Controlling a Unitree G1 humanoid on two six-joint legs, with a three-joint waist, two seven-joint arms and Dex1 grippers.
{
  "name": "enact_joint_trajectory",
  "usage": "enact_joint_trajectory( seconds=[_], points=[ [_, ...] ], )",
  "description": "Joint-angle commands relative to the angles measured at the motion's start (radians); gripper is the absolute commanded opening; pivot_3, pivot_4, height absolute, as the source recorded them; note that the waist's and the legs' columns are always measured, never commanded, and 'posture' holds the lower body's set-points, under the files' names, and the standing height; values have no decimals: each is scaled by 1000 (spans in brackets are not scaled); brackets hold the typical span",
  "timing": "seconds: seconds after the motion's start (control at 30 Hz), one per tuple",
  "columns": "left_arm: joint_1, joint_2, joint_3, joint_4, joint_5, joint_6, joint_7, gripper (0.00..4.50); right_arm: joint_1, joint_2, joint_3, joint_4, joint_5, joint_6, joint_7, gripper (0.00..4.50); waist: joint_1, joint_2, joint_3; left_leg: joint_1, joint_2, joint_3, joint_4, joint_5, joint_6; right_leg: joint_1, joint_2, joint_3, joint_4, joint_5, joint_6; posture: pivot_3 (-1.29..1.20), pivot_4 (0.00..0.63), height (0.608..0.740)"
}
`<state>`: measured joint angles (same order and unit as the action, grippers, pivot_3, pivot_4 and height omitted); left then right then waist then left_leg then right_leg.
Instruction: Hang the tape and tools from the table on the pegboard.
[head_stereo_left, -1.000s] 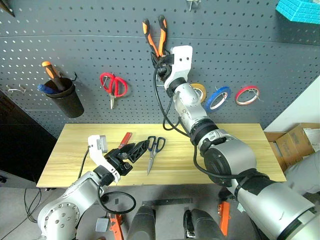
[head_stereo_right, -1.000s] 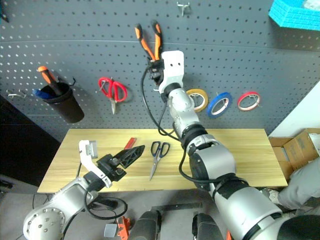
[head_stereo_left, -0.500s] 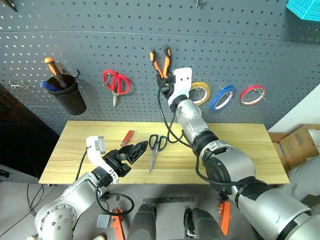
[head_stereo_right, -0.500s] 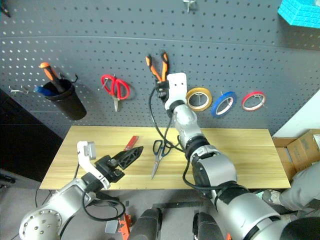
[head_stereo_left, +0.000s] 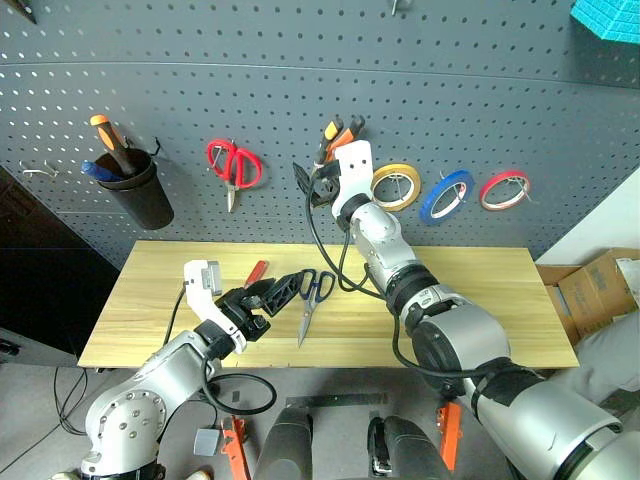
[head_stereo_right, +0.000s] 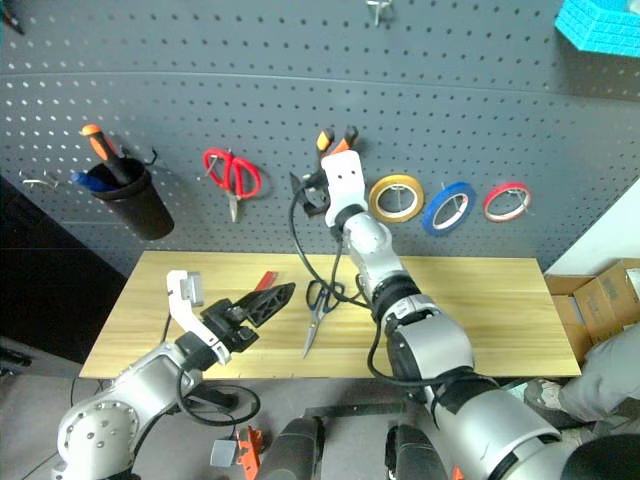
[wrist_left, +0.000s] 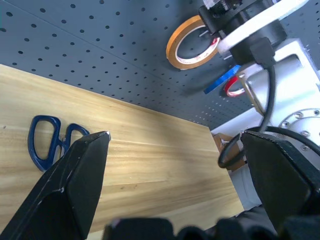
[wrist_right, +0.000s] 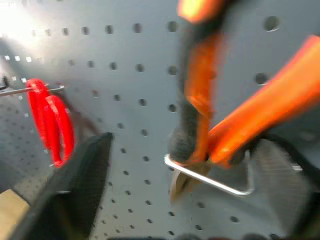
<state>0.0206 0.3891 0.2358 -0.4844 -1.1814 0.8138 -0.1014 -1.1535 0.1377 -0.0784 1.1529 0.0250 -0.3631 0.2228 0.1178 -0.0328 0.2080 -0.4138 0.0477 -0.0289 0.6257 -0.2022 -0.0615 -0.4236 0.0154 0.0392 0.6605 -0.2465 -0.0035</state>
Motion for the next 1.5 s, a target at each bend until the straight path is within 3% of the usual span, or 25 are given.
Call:
enact_joint_trajectory(
  seconds=[0.03,0.13,0.37,0.53,0.7,0.83,1.43,1.5],
  points=[
    [-45,15,-26,30,75,-24,-29,4500,91,-18,19,-146,24,61,83,4482,-1,0,0,0,0,0,0,0,0,0,0,0,0,0,0,318,169,740],
    [-71,22,-50,58,143,-31,-44,4500,199,-36,49,-334,35,150,139,4482,-7,0,0,-1,-1,1,0,0,0,0,0,0,-2,0,1,289,170,740],
    [-152,29,-151,215,358,-35,-64,4500,596,-121,162,-1032,79,562,199,4482,-17,1,1,-5,-1,0,-4,-3,-2,-4,-1,1,-2,-1,11,201,187,740],
    [-221,-6,-254,383,557,-69,-46,4500,770,-197,231,-1319,137,738,268,4482,-47,2,1,-3,-1,2,-7,-3,-2,-4,0,1,-2,-2,11,142,202,740],
    [-242,-77,-355,509,732,-100,-7,4500,872,-347,299,-1416,150,775,400,4482,-76,2,3,-2,-1,3,-6,-3,-2,-4,0,1,-2,-2,11,85,230,740],
    [-229,-133,-366,532,822,-82,61,4500,928,-441,324,-1459,157,732,477,4482,-94,1,16,-3,-2,3,-6,-4,-1,-4,-1,1,-3,-2,12,68,246,740],
    [-185,-178,-318,564,996,35,105,4500,926,-477,344,-1492,194,743,528,4482,-123,3,32,0,-1,3,-4,-4,-1,-2,0,1,-1,-1,13,48,275,740],
    [-185,-179,-315,561,999,46,90,4113,919,-476,341,-1478,194,738,528,4500,-123,3,33,0,-2,3,-4,-4,-1,-2,0,1,-1,-1,13,48,274,740]
  ],
)
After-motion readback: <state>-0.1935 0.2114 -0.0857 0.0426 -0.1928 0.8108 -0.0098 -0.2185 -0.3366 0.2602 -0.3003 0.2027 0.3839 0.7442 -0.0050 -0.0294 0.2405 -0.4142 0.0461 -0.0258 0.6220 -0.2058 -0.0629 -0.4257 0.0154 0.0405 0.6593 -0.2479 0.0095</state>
